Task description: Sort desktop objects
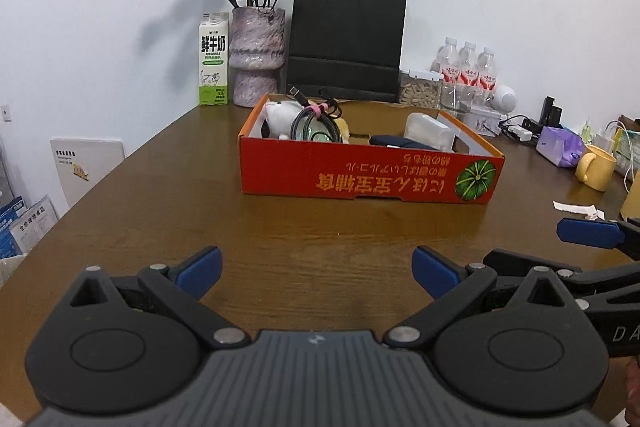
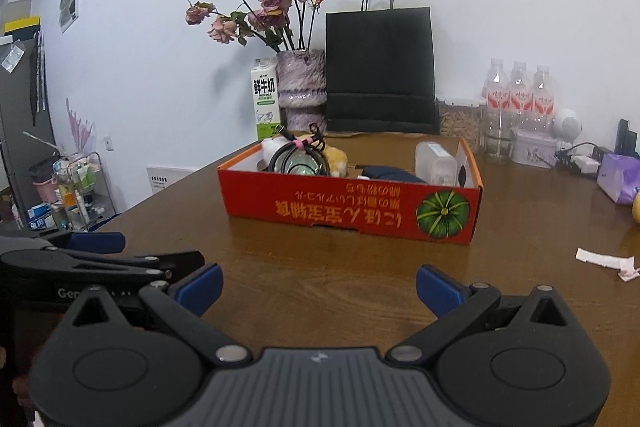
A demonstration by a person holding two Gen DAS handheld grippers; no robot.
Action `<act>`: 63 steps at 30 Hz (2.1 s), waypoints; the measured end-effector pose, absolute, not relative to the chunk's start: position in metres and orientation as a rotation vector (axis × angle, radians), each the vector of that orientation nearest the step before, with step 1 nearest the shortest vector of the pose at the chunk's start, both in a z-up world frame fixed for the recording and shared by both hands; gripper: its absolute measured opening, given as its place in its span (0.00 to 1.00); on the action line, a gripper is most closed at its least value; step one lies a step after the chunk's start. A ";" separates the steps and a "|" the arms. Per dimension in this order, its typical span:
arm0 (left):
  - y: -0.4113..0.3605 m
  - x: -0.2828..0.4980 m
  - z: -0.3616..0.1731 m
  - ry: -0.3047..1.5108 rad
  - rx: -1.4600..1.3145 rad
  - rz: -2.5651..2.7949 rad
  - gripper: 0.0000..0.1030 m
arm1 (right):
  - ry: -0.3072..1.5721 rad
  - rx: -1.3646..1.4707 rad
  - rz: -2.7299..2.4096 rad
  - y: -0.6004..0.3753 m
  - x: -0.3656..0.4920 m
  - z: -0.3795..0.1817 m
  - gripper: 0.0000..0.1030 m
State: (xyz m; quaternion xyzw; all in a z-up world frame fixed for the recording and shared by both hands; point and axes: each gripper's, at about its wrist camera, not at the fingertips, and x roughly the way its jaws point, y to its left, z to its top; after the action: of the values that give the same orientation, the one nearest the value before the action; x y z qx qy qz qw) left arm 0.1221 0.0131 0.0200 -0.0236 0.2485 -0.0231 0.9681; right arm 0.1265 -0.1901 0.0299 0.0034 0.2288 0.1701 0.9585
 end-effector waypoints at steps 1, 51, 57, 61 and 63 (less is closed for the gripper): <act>0.013 0.120 0.020 0.502 -0.046 -0.044 1.00 | 0.466 0.006 0.345 -0.190 0.125 0.030 1.00; 0.010 0.111 0.025 0.488 -0.041 -0.031 1.00 | 0.452 0.001 0.344 -0.192 0.115 0.033 1.00; 0.010 0.111 0.025 0.488 -0.040 -0.031 1.00 | 0.452 0.001 0.343 -0.192 0.115 0.033 1.00; 0.010 0.111 0.025 0.489 -0.040 -0.030 1.00 | 0.452 0.001 0.343 -0.192 0.115 0.033 1.00; 0.010 0.111 0.025 0.489 -0.040 -0.030 1.00 | 0.452 0.001 0.344 -0.192 0.115 0.033 1.00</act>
State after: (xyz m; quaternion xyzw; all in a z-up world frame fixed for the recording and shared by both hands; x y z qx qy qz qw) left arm 0.1109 0.0098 0.0251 -0.0197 0.2420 -0.0150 0.9699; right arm 0.1150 -0.1919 0.0331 0.0003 0.2231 0.1695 0.9599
